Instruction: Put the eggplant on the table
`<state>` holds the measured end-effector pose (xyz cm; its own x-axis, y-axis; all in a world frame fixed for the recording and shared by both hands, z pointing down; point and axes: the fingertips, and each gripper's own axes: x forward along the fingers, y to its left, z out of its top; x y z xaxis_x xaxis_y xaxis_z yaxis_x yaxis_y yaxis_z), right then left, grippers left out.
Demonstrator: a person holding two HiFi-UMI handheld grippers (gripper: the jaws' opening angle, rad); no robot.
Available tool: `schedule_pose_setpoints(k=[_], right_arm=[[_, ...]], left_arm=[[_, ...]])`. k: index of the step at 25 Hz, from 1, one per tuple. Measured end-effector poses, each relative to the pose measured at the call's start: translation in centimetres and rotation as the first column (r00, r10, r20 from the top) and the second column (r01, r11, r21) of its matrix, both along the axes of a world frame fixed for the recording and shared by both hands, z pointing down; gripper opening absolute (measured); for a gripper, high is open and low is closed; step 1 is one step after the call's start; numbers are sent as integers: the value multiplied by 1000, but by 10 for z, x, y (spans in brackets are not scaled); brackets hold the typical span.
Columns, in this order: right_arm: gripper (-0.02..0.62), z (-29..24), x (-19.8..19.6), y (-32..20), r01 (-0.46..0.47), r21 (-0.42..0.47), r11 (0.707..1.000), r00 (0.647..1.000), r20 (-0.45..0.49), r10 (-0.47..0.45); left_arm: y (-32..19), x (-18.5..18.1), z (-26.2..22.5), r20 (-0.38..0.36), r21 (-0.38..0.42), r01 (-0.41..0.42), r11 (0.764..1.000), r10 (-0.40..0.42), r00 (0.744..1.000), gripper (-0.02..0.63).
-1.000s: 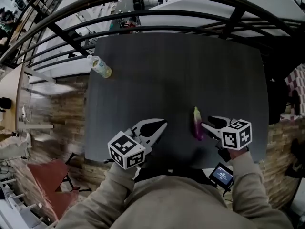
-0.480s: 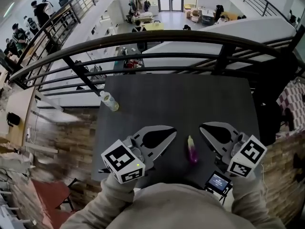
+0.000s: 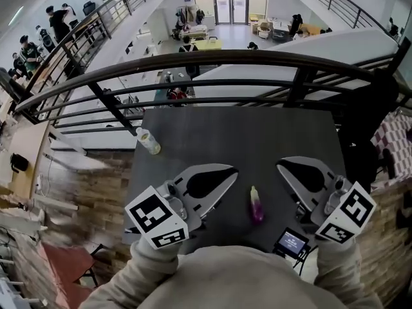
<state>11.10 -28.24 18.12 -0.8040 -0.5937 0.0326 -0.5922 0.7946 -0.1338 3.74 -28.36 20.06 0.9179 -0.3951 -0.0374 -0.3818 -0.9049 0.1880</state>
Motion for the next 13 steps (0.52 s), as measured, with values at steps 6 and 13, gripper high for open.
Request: schedule_pose_setpoints(k=[6,13], right_arm=[[13,5,31,1,-44,-21,999,999,5,44],[14,1,15,18,-44,-26,999,999,-19,43]], left_arm=[[6,6,7,10,-11,6,1000,-6,1000,2],[19,-5,1,6,-13,-9,1000,9,1000,2]])
